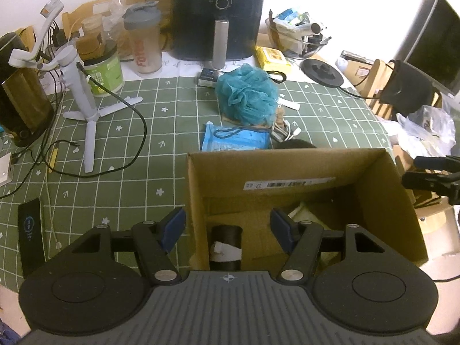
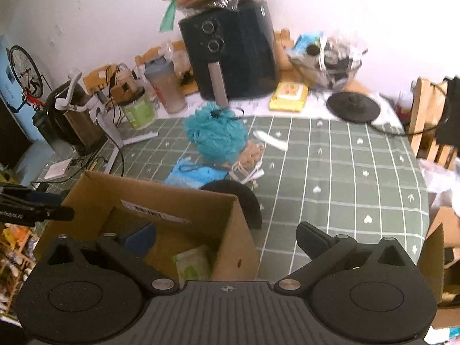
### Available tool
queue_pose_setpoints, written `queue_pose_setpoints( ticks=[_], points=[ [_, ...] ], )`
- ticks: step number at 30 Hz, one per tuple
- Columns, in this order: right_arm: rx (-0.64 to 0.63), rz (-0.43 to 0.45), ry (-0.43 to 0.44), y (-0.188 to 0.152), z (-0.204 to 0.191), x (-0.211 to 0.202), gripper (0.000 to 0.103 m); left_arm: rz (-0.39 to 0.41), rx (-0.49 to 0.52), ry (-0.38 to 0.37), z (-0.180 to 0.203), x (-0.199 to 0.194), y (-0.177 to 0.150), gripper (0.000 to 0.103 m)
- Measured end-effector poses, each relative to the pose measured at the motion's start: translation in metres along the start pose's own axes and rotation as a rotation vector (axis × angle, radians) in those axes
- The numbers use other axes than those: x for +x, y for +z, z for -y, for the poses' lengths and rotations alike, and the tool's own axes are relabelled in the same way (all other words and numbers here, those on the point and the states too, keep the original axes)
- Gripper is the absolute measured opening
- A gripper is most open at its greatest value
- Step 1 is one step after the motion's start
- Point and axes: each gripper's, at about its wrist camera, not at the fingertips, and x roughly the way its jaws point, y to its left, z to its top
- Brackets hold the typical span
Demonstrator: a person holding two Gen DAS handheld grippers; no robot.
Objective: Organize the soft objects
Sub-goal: 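Reach the right gripper to the black foam piece and grasp it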
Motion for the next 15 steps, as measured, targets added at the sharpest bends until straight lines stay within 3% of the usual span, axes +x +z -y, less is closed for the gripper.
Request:
queue_pose_setpoints(
  ticks=[6, 15],
  points=[
    [0.028, -0.036, -0.021, 0.013, 0.015, 0.005, 0.103, 0.001, 0.012, -0.018, -0.005, 0.005, 0.008, 0.064],
    [0.02, -0.016, -0.047, 0.04, 0.035, 0.021, 0.103, 0.003, 0.018, -0.049, -0.013, 0.011, 0.019, 0.064]
  ],
)
